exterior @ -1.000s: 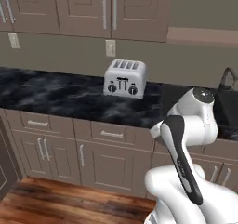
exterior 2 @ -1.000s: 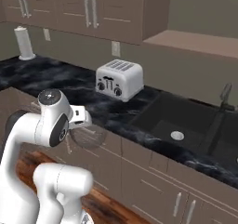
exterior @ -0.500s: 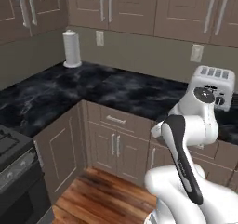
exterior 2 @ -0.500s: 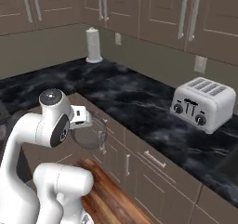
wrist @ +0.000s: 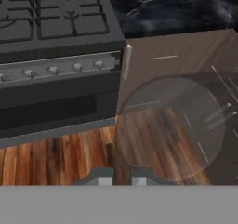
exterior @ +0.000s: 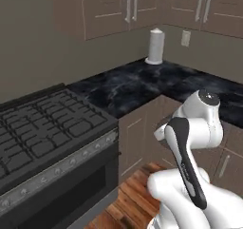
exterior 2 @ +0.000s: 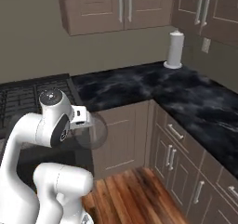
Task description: Pick the candle and jar from the dining table and place them in the open cabinet. Close the cabinet after placing the objects.
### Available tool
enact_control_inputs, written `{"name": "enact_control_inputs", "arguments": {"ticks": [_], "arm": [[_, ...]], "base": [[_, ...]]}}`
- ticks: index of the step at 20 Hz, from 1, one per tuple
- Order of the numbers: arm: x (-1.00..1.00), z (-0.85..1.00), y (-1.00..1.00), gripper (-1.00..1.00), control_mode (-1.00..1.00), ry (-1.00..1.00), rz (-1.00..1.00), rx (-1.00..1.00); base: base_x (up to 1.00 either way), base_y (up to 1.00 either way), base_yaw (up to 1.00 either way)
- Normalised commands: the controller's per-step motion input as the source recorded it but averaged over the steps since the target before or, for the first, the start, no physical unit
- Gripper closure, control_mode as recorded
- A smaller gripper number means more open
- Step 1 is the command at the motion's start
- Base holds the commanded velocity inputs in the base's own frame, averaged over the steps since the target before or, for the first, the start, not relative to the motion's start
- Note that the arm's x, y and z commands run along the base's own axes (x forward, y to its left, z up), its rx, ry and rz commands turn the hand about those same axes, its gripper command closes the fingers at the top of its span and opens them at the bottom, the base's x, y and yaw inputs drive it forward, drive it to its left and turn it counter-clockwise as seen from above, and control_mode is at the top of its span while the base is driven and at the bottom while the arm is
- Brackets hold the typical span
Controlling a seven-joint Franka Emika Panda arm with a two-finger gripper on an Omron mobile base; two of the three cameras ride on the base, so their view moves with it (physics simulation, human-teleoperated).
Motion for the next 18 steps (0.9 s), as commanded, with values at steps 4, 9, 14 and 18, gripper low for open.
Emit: {"name": "enact_control_inputs", "arguments": {"ticks": [4,9,14,18], "arm": [[0.0,0.0,0.0,1.0,1.0,0.0,0.0,0.0],[0.0,0.0,0.0,1.0,1.0,0.0,0.0,0.0],[0.0,0.0,0.0,1.0,1.0,0.0,0.0,0.0],[0.0,0.0,0.0,1.0,1.0,0.0,0.0,0.0]], "base": [[-0.15,0.84,0.58],[-0.24,0.84,0.58],[0.01,0.97,0.49],[0.14,1.0,0.34]]}}
